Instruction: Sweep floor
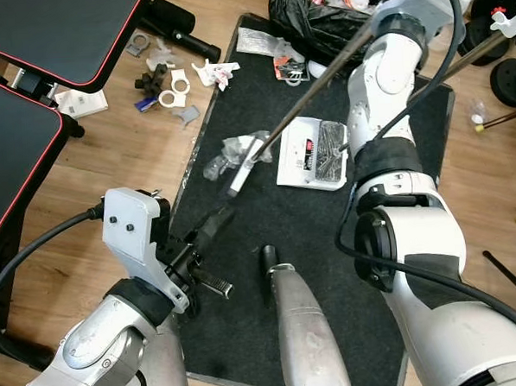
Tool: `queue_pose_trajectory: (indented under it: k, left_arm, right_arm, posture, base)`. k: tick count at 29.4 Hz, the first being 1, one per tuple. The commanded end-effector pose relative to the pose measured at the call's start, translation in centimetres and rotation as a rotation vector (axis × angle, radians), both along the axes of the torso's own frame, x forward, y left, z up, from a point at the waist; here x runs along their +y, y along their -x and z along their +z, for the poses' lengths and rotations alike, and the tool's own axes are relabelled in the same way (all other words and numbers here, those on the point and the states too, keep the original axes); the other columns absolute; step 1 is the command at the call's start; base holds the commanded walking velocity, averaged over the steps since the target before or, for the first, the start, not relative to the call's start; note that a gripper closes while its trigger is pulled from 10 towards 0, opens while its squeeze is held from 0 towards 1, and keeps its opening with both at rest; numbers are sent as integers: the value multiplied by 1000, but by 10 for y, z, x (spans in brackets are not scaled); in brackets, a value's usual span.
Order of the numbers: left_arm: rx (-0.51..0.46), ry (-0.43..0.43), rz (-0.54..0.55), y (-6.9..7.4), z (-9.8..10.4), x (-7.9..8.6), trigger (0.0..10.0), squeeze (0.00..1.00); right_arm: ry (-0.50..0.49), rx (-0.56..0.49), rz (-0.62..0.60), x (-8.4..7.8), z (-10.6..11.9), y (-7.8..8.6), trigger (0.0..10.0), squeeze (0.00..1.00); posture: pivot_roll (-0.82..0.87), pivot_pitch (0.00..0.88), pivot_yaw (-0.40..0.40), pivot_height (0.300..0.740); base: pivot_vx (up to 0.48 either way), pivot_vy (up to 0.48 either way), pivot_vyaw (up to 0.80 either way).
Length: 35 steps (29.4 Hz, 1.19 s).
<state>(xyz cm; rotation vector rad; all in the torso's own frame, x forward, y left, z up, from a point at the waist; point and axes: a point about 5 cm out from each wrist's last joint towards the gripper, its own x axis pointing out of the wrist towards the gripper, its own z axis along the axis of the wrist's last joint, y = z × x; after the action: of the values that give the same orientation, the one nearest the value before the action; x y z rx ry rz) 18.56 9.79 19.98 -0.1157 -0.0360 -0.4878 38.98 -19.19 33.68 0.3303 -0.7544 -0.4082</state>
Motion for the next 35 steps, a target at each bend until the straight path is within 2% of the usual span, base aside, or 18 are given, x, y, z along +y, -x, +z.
queue_pose_trajectory:
  k: [1,6,10,12,16,21,23,25,26,28,29,30,31,32,33,34,35]
  left_arm:
    - [31,5,-36,2,-7,-3,10000,0]
    - [30,8,-37,2,-7,-3,10000,0]
    - [30,8,-37,2,-7,-3,10000,0]
    - [29,8,-37,2,-7,-3,10000,0]
    - [27,9,-36,0,-8,-4,10000,0]
    - [24,9,-36,-1,-9,-4,10000,0]
    - [24,10,-35,-2,-9,-4,10000,0]
    - [24,10,-35,-2,-10,-4,10000,0]
    - [24,9,-36,-2,-10,-4,10000,0]
    - [24,9,-36,-2,-10,-4,10000,0]
    - [25,9,-36,-3,-11,-4,10000,0]
    - [25,9,-36,-3,-11,-4,10000,0]
    - [26,8,-36,-3,-12,-4,10000,0]
    - [26,8,-36,-3,-12,-4,10000,0]
    - [27,7,-35,-4,-13,-4,10000,0]
    - [27,7,-35,-4,-13,-4,10000,0]
    - [28,6,-34,-6,-14,-4,10000,0]
  right_arm:
    - [83,10,-69,-13,-1,5,10000,0]
    - [83,-39,-15,-4,5,7,10000,0]
    - [83,-39,-15,-4,5,7,10000,0]
    - [95,-77,15,2,11,10,10000,0]
    - [65,-261,152,23,48,25,10000,0]
    - [41,-284,182,25,55,28,10000,0]
    - [-13,-289,220,27,57,29,10000,0]
    - [-51,-278,250,29,57,28,10000,0]
    - [-81,-232,291,32,54,26,10000,0]
    - [-81,-232,291,32,54,26,10000,0]
    - [-44,-119,347,37,50,21,10000,0]
    - [-44,-119,347,37,50,21,10000,0]
    - [40,1,397,42,44,17,10000,0]
    - [40,1,397,42,44,17,10000,0]
    - [65,65,446,46,39,16,10000,0]
    - [65,65,446,46,39,16,10000,0]
    - [104,88,482,48,36,16,10000,0]
  posture:
    - [-125,458,-233,740]
    - [-125,457,-233,740]
    - [-125,457,-233,740]
    - [-125,457,-233,740]
    - [-125,441,-232,740]
    - [-126,436,-232,740]
    - [-125,428,-232,740]
    - [-125,428,-232,740]
    - [-122,420,-232,740]
    - [-122,420,-232,740]
    - [-119,414,-231,740]
    - [-119,414,-231,740]
    - [-117,409,-232,740]
    - [-117,409,-232,740]
    - [-115,398,-231,740]
    - [-115,398,-231,740]
    - [-114,390,-231,740]
  base:
    - [0,0,0]
    - [0,0,0]
    - [0,0,0]
    - [0,0,0]
    - [0,0,0]
    - [0,0,0]
    - [0,0,0]
    - [0,0,0]
    - [0,0,0]
    - [0,0,0]
    - [0,0,0]
    - [0,0,0]
    - [0,0,0]
    - [0,0,0]
    - [0,0,0]
    - [0,0,0]
    - [0,0,0]
